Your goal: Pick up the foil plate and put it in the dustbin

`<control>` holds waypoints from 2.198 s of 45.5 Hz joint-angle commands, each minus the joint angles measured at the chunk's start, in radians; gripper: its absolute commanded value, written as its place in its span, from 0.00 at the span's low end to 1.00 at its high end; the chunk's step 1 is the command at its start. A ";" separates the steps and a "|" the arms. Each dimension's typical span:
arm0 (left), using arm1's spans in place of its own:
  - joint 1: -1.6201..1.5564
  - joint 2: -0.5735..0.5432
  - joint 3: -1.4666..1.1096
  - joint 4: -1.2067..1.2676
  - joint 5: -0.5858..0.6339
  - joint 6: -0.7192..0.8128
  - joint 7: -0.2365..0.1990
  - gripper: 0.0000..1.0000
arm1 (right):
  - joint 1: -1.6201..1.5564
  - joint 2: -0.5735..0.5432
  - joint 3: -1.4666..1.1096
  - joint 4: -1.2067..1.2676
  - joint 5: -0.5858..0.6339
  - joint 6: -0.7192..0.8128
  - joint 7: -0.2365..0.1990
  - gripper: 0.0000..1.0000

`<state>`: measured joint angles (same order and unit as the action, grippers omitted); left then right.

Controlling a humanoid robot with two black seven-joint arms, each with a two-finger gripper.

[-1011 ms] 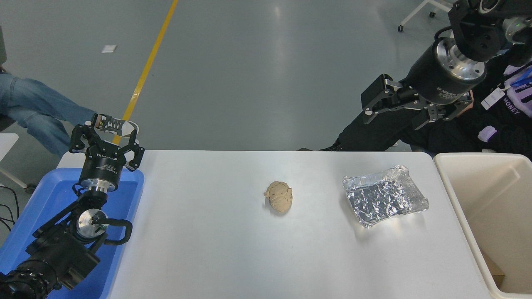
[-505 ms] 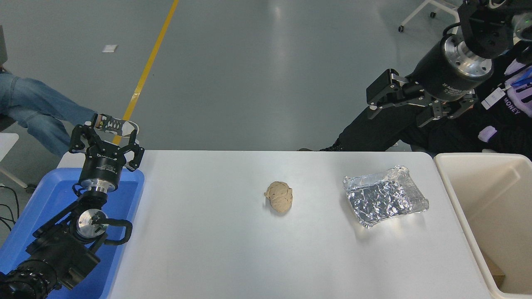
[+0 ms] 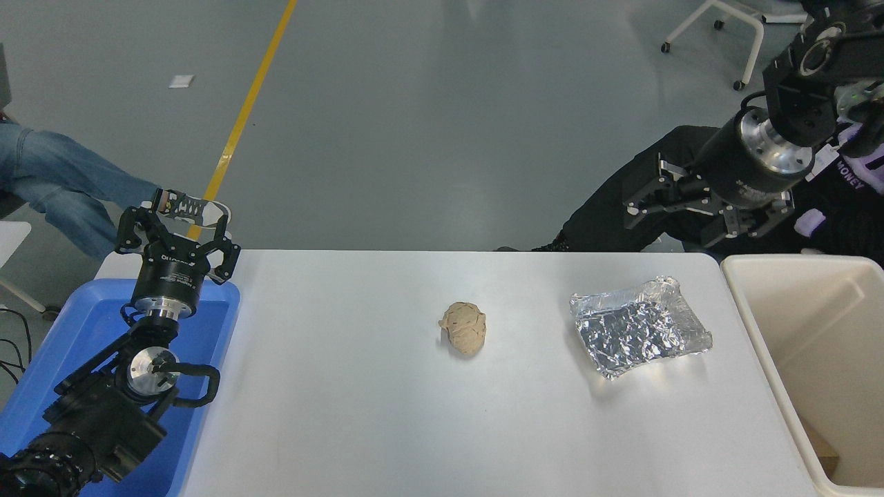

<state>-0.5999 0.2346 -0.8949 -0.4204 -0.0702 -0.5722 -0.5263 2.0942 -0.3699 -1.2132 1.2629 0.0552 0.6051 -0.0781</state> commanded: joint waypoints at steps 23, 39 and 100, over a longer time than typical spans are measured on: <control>0.000 0.000 0.001 0.000 0.000 0.000 0.000 0.99 | -0.586 0.071 0.011 -0.303 -0.543 -0.423 -0.005 0.92; 0.000 0.000 0.001 0.000 0.000 0.000 0.000 0.99 | -0.845 0.058 0.271 -0.539 -0.545 -0.452 0.000 0.92; 0.000 0.000 0.001 0.000 0.001 0.000 -0.001 0.99 | -1.108 0.063 0.429 -0.738 -0.439 -0.576 -0.002 0.71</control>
<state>-0.5998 0.2347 -0.8943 -0.4203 -0.0703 -0.5722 -0.5263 0.9993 -0.3070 -0.8187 0.5197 -0.4163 0.0181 -0.0783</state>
